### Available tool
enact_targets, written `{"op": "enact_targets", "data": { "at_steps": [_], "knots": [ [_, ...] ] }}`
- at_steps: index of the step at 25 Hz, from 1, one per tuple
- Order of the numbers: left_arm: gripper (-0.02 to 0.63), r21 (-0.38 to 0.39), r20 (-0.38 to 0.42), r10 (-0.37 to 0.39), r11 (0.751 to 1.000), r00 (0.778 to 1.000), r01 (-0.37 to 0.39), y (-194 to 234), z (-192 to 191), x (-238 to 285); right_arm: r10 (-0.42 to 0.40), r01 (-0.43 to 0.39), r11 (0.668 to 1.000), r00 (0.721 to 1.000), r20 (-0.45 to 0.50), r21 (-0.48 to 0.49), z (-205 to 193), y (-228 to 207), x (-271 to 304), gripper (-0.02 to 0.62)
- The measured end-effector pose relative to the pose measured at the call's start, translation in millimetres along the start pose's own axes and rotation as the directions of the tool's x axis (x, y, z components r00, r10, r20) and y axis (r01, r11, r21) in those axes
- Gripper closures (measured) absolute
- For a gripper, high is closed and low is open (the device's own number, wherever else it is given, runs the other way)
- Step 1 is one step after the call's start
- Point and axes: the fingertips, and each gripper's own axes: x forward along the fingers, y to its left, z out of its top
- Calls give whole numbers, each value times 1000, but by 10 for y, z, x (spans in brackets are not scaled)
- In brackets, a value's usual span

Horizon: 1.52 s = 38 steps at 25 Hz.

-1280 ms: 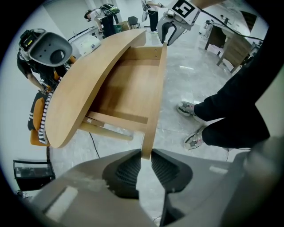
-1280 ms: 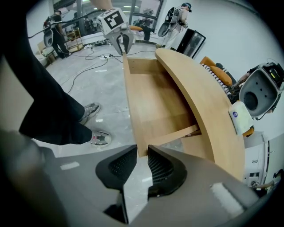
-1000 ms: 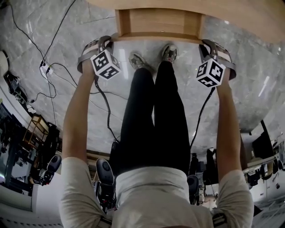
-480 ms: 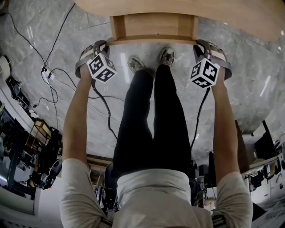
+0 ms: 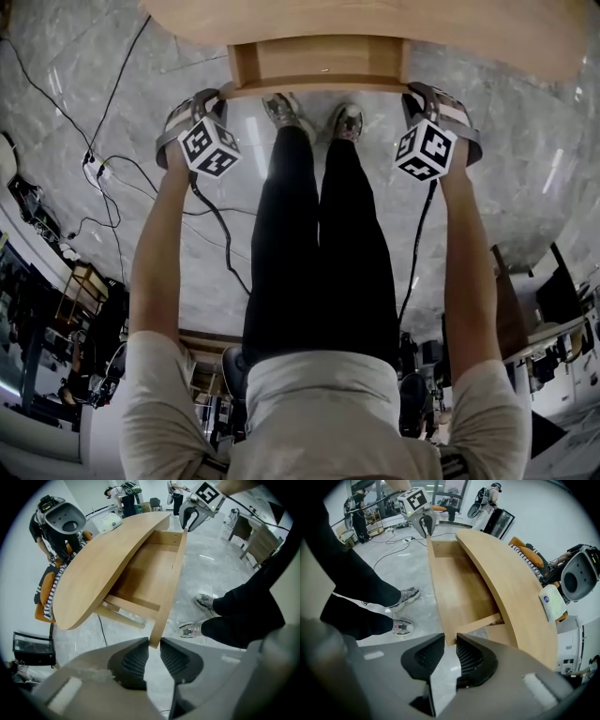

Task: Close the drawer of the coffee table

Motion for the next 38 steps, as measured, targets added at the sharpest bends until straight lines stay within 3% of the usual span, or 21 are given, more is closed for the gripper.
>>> {"op": "enact_targets", "data": {
  "at_steps": [8, 38],
  "knots": [
    [505, 23, 19, -4, 1000, 1000, 3, 48, 20, -27, -22, 22, 999, 1000, -18, 23, 21, -55, -16, 508],
    [503, -32, 33, 27, 999, 999, -26, 239, 163, 16, -56, 56, 998, 998, -14, 28, 13, -313, 35, 507]
  ]
}}
